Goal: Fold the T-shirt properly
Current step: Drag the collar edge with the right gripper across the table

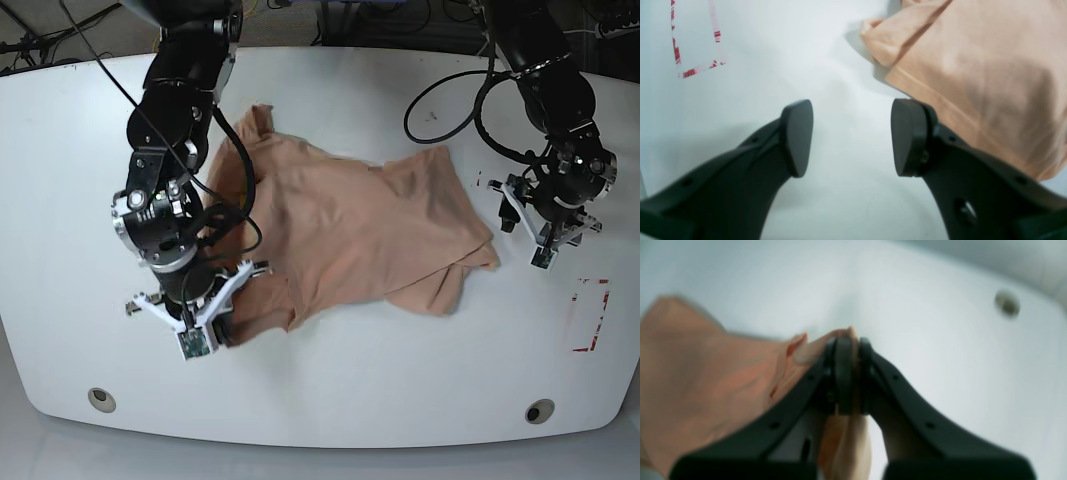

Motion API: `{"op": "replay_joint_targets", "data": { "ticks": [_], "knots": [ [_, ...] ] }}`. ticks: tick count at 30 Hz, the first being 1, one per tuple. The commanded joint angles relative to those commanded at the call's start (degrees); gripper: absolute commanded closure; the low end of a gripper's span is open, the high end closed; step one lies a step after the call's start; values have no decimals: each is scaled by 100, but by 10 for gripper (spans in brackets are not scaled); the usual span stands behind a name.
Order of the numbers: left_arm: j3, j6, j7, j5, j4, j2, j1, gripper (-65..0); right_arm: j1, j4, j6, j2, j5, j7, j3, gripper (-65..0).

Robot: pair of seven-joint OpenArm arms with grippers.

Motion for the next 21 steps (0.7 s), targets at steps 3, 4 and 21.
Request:
{"op": "replay_joint_targets", "data": {
  "ticks": [3, 4, 21],
  "knots": [
    [-167, 0, 0, 0, 18, 0, 0, -346, 457, -79, 0, -26, 0, 9, -237, 0],
    [-211, 0, 0, 0, 18, 0, 0, -346, 554, -105, 0, -26, 0, 9, -281, 0],
    [-1099, 0, 0, 0, -26, -308, -114, -346, 3086, -457, 9, -360, -18, 237, -1231, 0]
  ]
}}
